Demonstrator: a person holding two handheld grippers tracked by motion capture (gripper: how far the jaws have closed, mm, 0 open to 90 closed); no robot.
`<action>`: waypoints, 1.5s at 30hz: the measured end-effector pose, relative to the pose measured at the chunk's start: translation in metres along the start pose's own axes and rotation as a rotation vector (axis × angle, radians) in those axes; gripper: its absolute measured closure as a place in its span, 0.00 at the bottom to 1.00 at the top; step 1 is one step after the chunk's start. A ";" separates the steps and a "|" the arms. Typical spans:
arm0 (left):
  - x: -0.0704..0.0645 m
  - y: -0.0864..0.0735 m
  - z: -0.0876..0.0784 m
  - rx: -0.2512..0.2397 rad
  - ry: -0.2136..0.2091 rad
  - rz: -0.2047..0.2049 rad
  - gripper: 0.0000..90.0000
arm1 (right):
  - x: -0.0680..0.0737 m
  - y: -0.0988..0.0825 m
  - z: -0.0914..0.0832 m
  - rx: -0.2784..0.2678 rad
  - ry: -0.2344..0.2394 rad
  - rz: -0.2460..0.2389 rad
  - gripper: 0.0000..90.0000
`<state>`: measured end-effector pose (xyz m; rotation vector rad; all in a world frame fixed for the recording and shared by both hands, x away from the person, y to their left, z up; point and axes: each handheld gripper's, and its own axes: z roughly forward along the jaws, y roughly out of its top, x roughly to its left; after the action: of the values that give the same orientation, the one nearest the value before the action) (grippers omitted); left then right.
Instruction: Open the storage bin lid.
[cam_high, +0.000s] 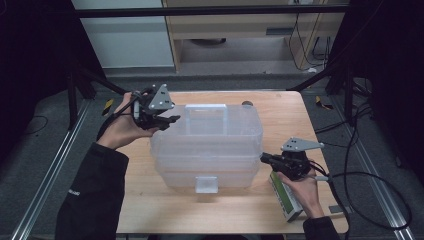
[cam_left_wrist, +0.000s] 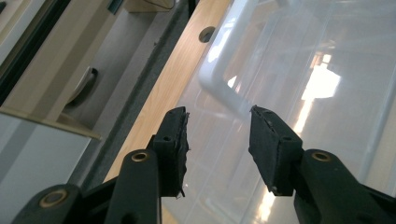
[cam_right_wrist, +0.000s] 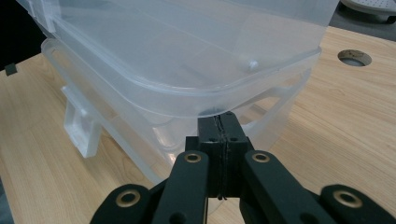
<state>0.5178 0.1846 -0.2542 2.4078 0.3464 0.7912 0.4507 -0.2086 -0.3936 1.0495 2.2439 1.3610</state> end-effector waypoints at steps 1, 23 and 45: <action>0.000 0.000 0.000 0.000 0.000 0.000 0.63 | 0.000 0.000 0.000 0.000 0.000 0.000 1.00; -0.017 -0.084 -0.040 -0.094 0.214 -0.329 0.69 | 0.001 0.000 0.000 0.006 -0.005 -0.004 1.00; -0.067 -0.163 -0.012 -0.164 0.258 -0.600 0.83 | 0.001 -0.001 0.001 0.003 -0.004 -0.004 1.00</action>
<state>0.4467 0.2936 -0.3745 1.8893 1.0067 0.8029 0.4501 -0.2075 -0.3948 1.0479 2.2444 1.3533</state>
